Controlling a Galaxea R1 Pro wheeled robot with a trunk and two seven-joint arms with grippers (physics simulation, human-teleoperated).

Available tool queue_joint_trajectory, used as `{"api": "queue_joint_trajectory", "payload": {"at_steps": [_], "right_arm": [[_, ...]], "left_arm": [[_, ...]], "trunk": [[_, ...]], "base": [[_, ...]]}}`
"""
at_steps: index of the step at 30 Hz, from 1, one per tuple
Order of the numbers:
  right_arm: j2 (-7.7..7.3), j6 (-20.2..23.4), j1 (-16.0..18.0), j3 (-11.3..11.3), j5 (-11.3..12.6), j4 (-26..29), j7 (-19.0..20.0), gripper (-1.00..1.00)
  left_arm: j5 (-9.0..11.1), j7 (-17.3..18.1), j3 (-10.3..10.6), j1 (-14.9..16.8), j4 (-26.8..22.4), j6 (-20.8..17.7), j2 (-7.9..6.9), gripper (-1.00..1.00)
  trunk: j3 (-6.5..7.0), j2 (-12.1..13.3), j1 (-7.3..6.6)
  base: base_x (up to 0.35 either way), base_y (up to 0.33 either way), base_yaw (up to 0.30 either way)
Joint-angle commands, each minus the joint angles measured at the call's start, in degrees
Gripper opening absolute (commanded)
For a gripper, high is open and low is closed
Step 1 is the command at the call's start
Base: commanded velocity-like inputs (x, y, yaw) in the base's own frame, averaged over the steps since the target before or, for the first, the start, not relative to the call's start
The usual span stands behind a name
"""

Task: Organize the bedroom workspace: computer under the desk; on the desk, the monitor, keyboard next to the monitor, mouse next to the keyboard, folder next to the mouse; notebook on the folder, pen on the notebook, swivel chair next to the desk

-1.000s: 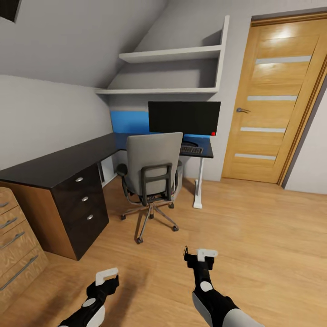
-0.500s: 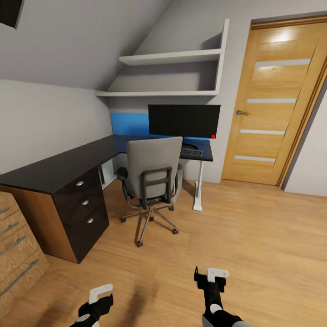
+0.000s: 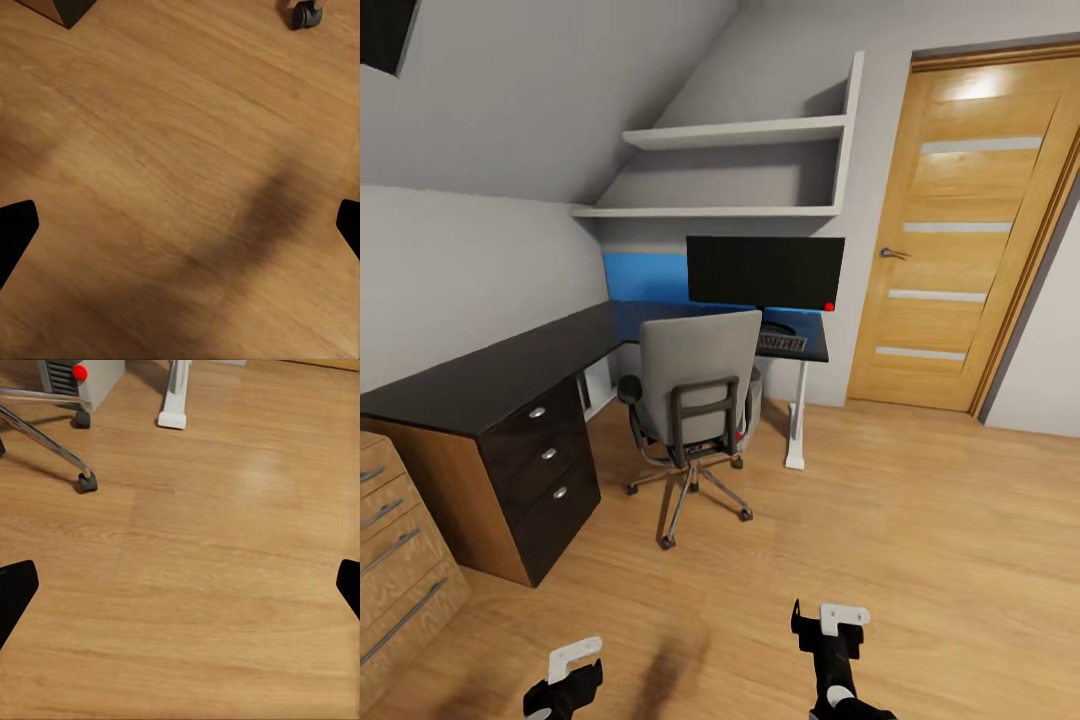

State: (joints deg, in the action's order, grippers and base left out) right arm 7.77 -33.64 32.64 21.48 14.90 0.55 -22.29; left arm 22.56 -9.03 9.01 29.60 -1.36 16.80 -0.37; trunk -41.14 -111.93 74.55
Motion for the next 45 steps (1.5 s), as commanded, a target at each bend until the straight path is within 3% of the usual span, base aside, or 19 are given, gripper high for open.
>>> {"api": "queue_joint_trajectory", "payload": {"at_steps": [1,17,25,45], "right_arm": [[0.03,-0.15,-0.12,0.5,0.45,-0.09,-0.18,1.0],[0.34,-0.18,-1.49,0.45,0.48,-0.37,0.13,1.0],[0.11,-0.14,-1.52,0.36,0.52,-0.37,2.86,1.0],[0.1,-0.11,-1.99,0.4,0.67,-0.67,6.26,1.0]], "left_arm": [[0.34,-0.21,0.49,0.02,0.03,0.16,-0.01,1.0],[0.38,-0.11,0.48,-0.14,0.19,0.43,-0.24,1.0],[0.38,-0.11,0.49,-0.15,0.17,0.43,-0.17,1.0],[0.38,-0.11,0.48,-0.15,0.22,0.43,-0.26,1.0]], "trunk": [[0.13,0.39,-0.23],[3.0,6.81,-3.75],[4.44,10.02,-5.51],[8.03,18.04,-9.9]], "base": [[0.0,0.0,-0.015],[0.0,0.0,-0.199],[-0.027,-0.002,-0.255],[-0.267,-0.054,-0.228]]}}
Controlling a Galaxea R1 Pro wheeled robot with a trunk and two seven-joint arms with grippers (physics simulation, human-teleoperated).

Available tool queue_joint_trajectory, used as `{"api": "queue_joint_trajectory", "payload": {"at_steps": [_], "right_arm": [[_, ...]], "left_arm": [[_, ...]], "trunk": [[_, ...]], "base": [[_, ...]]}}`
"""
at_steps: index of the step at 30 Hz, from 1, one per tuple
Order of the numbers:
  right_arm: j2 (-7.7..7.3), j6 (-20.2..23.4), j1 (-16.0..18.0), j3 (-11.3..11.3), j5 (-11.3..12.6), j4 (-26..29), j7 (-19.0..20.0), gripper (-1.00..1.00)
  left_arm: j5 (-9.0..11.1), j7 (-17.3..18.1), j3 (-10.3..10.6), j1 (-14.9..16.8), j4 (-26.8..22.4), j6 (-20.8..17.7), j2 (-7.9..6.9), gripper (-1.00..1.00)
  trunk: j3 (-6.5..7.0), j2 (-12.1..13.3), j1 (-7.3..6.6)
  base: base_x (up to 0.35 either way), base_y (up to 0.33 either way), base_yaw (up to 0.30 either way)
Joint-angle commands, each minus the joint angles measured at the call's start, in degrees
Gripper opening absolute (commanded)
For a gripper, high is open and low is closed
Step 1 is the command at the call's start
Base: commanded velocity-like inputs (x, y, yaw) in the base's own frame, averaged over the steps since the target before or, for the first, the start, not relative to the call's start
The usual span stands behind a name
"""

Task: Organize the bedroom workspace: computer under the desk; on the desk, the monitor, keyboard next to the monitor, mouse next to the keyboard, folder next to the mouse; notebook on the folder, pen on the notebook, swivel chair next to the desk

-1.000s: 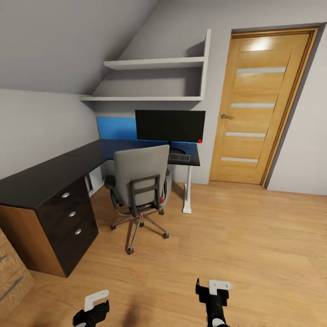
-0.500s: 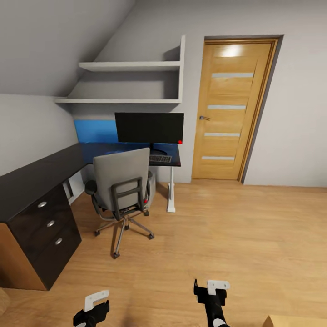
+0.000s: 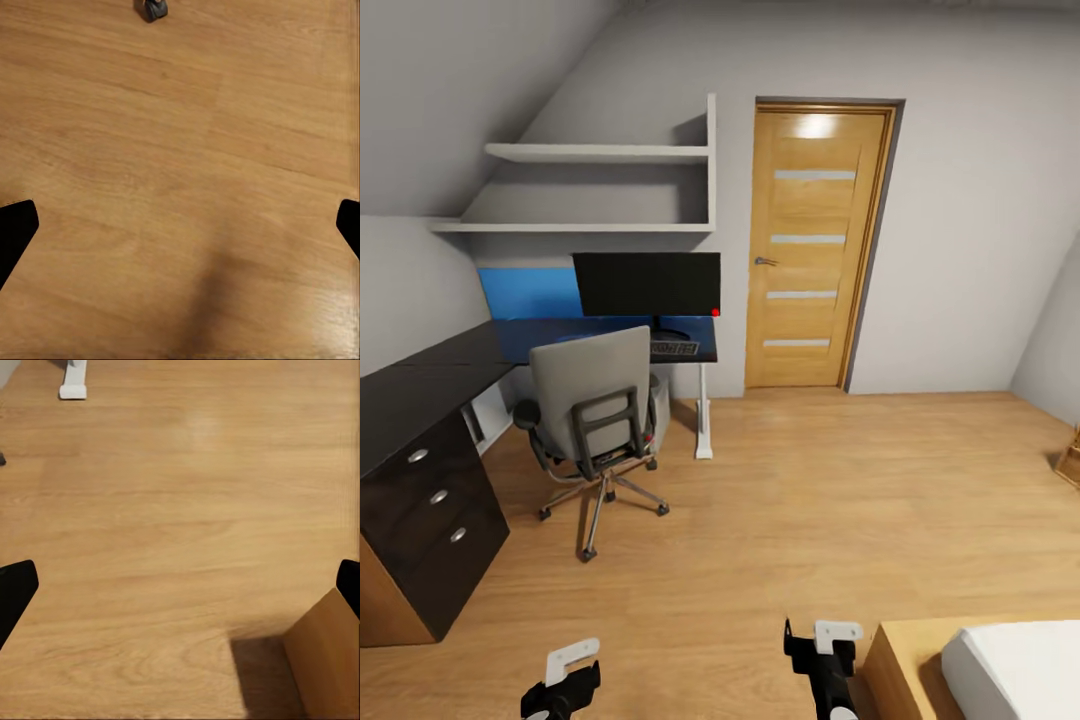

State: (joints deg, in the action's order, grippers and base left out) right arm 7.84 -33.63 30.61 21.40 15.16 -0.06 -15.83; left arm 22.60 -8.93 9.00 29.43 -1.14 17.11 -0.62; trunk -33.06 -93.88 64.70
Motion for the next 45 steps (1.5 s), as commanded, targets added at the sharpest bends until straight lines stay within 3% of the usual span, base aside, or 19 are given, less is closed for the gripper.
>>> {"api": "queue_joint_trajectory", "payload": {"at_steps": [1,10,24,30,34,40,45], "right_arm": [[0.02,-0.12,-0.02,0.48,0.41,-0.06,0.26,1.0],[0.02,-0.12,-0.26,0.48,0.4,-0.26,2.98,1.0],[0.11,-0.15,-0.34,0.54,0.13,-0.36,3.48,1.0],[0.08,-0.12,-0.36,0.56,-0.09,-0.38,3.28,1.0],[0.08,-0.12,-0.56,0.57,-0.16,-0.72,3.22,1.0],[-0.12,-0.7,-4.25,0.62,-0.3,-0.96,3.11,1.0],[-0.28,-5.28,-8.43,0.65,-0.37,-0.98,3.09,1.0]], "left_arm": [[0.34,-0.21,0.49,0.02,0.0,0.12,-0.02,1.0],[0.34,-0.07,0.49,0.02,0.0,0.12,-0.82,1.0],[0.34,-0.04,0.49,-0.64,0.0,0.25,-1.13,1.0],[0.32,0.77,0.51,-3.24,0.0,0.64,-1.13,1.0],[0.3,2.15,0.5,-5.34,0.0,3.09,-1.14,1.0],[0.26,3.35,0.55,-9.53,0.0,10.74,-1.09,1.0],[0.17,3.68,0.57,-13.76,0.0,14.66,-0.98,1.0]], "trunk": [[0.13,0.38,-0.26],[1.74,3.99,-2.24],[4.26,9.61,-5.32],[5.33,12.01,-6.63],[6.05,13.62,-7.51],[7.13,16.02,-8.83],[8.03,18.03,-9.93]], "base": [[-0.317,-0.011,-0.158],[-0.276,-0.004,-0.092],[-0.037,0.0,-0.009],[-0.002,0.0,0.0],[0.0,0.0,0.0],[0.0,0.0,0.0],[0.0,0.0,0.0]]}}
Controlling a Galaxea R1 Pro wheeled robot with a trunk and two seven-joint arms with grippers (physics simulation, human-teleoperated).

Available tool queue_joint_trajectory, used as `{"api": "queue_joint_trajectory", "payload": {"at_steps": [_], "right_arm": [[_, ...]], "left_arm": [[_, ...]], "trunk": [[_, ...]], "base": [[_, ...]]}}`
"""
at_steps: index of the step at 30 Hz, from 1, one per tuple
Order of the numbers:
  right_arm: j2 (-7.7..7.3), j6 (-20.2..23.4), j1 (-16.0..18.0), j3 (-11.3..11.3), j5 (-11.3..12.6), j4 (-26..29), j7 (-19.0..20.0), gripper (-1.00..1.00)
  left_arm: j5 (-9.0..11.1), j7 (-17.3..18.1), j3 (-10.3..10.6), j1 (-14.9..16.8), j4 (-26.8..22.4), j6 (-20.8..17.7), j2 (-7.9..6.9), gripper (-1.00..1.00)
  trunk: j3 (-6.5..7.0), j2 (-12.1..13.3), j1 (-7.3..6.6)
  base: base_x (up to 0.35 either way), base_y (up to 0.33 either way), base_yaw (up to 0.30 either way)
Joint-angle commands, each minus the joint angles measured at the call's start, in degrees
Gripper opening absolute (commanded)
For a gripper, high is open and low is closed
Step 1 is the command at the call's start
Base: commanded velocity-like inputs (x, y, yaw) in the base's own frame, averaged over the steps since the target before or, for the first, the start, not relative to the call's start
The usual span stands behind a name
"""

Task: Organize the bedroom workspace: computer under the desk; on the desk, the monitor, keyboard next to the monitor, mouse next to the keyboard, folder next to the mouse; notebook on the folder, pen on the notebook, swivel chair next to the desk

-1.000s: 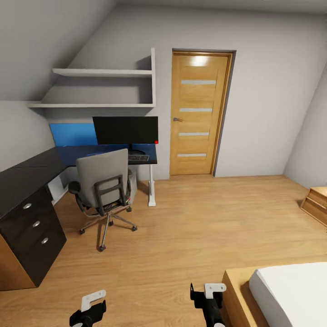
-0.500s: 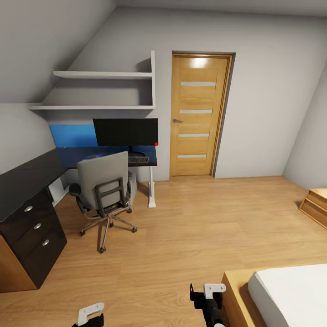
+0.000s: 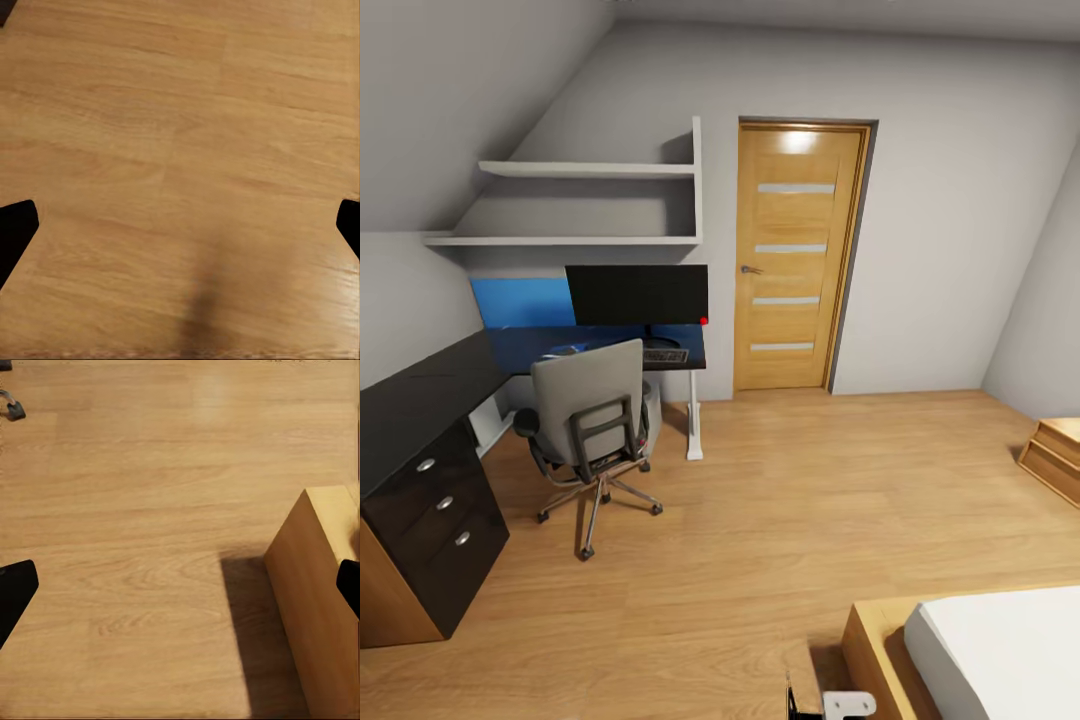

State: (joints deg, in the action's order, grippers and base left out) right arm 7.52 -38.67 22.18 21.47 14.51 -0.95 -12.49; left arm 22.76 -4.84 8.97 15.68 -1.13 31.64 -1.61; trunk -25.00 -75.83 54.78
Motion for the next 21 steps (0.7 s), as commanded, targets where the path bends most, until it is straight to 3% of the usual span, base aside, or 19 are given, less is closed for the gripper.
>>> {"api": "queue_joint_trajectory", "payload": {"at_steps": [1,6,9,18,21], "right_arm": [[-0.03,-1.38,-0.72,0.58,0.28,-0.1,-0.26,1.0],[-0.7,-7.29,-4.24,0.59,0.28,-0.14,-0.3,1.0],[-1.43,-10.92,-6.08,0.59,0.32,-0.21,-0.32,1.0],[-1.96,-14.18,-7.7,0.59,0.31,-0.24,-0.26,1.0],[-2.13,-16.45,-8.61,0.59,0.28,-0.22,-0.26,1.0]], "left_arm": [[-0.02,-0.35,0.62,-0.67,-0.01,0.46,0.03,1.0],[-0.15,0.34,0.66,-2.9,-0.01,2.52,0.12,1.0],[-0.16,1.3,0.68,-3.64,-0.01,6.1,0.17,1.0],[-0.38,2.48,0.79,-6.29,-0.01,14.38,0.36,1.0],[-0.4,2.56,0.83,-6.84,-0.01,15.3,0.59,1.0]], "trunk": [[0.14,0.38,-0.23],[1.04,2.39,-1.33],[1.58,3.59,-1.99],[3.19,7.2,-3.96],[3.73,8.41,-4.62]], "base": [[0.0,0.0,0.0],[0.0,0.0,0.0],[0.0,0.0,0.0],[0.0,0.0,0.0],[0.0,0.0,0.0]]}}
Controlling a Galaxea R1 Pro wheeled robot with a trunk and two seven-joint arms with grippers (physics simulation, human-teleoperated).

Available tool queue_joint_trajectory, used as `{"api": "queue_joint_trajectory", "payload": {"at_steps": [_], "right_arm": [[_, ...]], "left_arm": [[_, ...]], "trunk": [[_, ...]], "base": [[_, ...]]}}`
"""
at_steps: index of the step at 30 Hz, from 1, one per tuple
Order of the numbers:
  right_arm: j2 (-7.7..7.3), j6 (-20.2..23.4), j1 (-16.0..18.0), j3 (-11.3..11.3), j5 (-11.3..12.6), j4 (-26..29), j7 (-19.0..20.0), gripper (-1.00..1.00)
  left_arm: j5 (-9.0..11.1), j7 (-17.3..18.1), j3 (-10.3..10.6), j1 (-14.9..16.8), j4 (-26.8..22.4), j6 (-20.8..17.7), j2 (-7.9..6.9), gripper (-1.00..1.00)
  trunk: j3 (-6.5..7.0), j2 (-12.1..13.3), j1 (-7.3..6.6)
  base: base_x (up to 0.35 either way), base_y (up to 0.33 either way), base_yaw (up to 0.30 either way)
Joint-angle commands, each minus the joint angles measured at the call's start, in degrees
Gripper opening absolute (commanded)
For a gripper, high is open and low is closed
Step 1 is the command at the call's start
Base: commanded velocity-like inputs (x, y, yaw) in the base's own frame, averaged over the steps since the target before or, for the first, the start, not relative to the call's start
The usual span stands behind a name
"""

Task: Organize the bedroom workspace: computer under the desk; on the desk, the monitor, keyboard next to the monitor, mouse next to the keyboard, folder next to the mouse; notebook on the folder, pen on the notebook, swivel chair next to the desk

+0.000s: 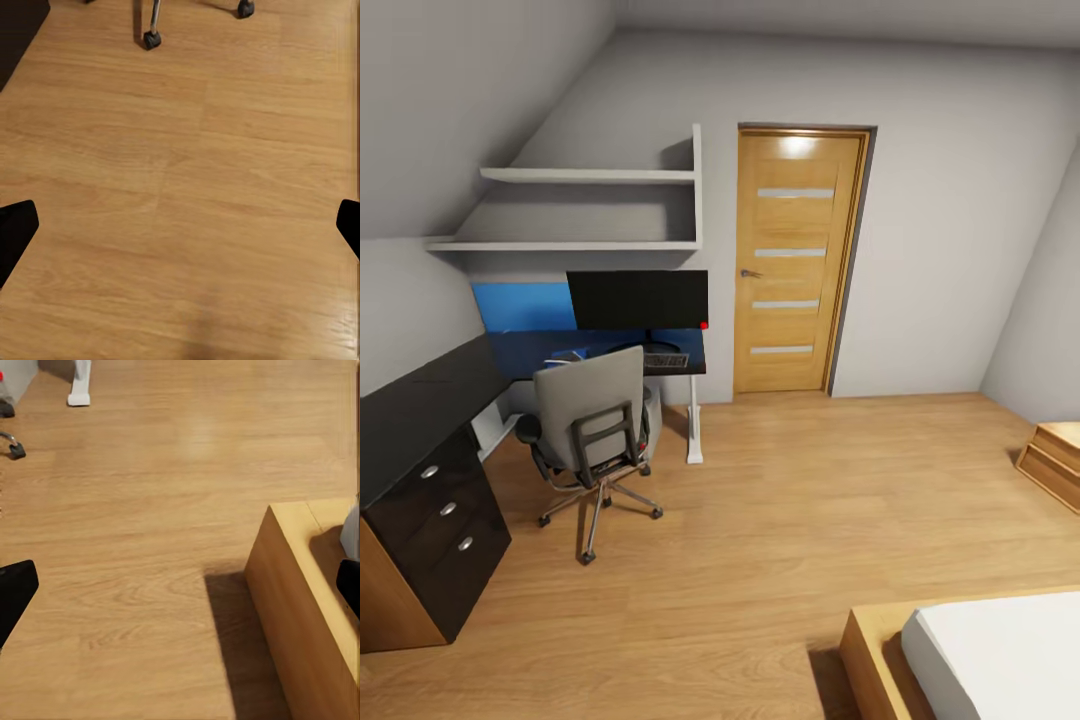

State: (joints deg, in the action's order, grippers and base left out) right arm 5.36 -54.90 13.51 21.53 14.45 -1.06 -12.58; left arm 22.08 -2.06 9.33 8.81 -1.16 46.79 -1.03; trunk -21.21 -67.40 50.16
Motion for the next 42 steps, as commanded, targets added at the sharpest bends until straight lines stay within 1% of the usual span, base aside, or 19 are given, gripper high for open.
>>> {"api": "queue_joint_trajectory", "payload": {"at_steps": [1,2,3,7,15,20,23,26,28,31,35,36,39,42], "right_arm": [[-0.4,-2.48,-0.69,0.53,0.34,-0.1,-0.17,1.0],[-0.71,-3.41,-1.02,0.55,0.33,-0.1,-0.17,1.0],[-1.35,-4.64,-1.55,0.59,0.33,-0.09,-0.14,1.0],[-2.27,-5.1,-2.24,0.63,0.32,-0.09,0.0,1.0],[-2.79,-5.1,-2.56,0.65,0.32,-0.06,0.2,1.0],[-3.0,-4.85,-2.6,0.68,0.39,0.0,0.28,1.0],[-3.07,-2.44,-2.61,0.59,0.4,0.1,0.26,1.0],[-3.24,-1.66,-2.61,0.56,0.44,0.18,0.05,1.0],[-3.94,-1.08,-2.61,0.57,0.51,0.15,-0.08,1.0],[-4.53,-0.53,-2.61,0.59,0.59,-0.03,-0.07,1.0],[-4.91,2.17,-2.61,0.63,0.63,0.0,0.0,1.0],[-4.95,3.41,-2.61,0.63,0.64,0.06,0.0,1.0],[-4.98,4.98,-2.61,0.6,0.66,0.11,0.02,1.0],[-5.0,5.6,-2.61,0.57,0.68,0.0,0.03,1.0]], "left_arm": [[0.26,-0.22,0.49,-0.21,0.02,0.5,0.29,1.0],[0.26,-0.22,0.49,-0.3,0.02,0.64,0.46,1.0],[0.26,-0.22,0.5,-0.42,0.02,0.81,0.87,1.0],[0.25,-0.22,0.48,-0.62,0.02,1.07,1.46,1.0],[0.25,-0.17,0.51,-0.84,0.02,1.26,1.69,1.0],[0.26,-0.24,0.51,-1.26,0.02,0.88,1.72,1.0],[0.31,-0.34,0.48,-1.37,0.02,0.49,1.73,1.0],[0.32,-0.4,0.45,-1.4,0.02,0.37,1.69,1.0],[0.33,-0.47,0.44,-1.41,0.0,0.3,1.66,1.0],[0.33,-0.52,0.43,-1.42,0.01,0.27,1.67,1.0],[0.33,-0.51,0.49,-1.42,-0.03,0.25,1.71,1.0],[0.33,-0.5,0.5,-1.43,-0.04,0.24,1.72,1.0],[0.33,-0.51,0.46,-1.43,-0.06,0.24,1.72,1.0],[0.33,-0.54,0.45,-1.43,-0.07,0.24,1.73,1.0]], "trunk": [[0.12,0.38,-0.23],[0.3,0.78,-0.45],[0.48,1.18,-0.66],[1.2,2.78,-1.54],[2.64,5.99,-3.3],[2.64,5.99,-3.3],[2.64,5.99,-3.3],[2.64,5.99,-3.3],[2.64,5.99,-3.3],[2.64,5.99,-3.3],[2.64,5.99,-3.3],[2.64,5.99,-3.3],[2.64,5.99,-3.3],[2.64,5.99,-3.3]], "base": [[0.0,0.0,0.0],[0.0,0.0,0.0],[0.0,0.0,0.0],[0.0,0.0,0.0],[0.0,0.0,0.0],[0.0,0.0,0.0],[0.0,0.0,0.0],[0.0,0.0,0.0],[0.0,0.0,0.0],[0.0,0.0,0.0],[0.0,0.0,0.0],[0.0,0.0,0.0],[0.0,0.0,0.0],[0.0,0.0,0.0]]}}
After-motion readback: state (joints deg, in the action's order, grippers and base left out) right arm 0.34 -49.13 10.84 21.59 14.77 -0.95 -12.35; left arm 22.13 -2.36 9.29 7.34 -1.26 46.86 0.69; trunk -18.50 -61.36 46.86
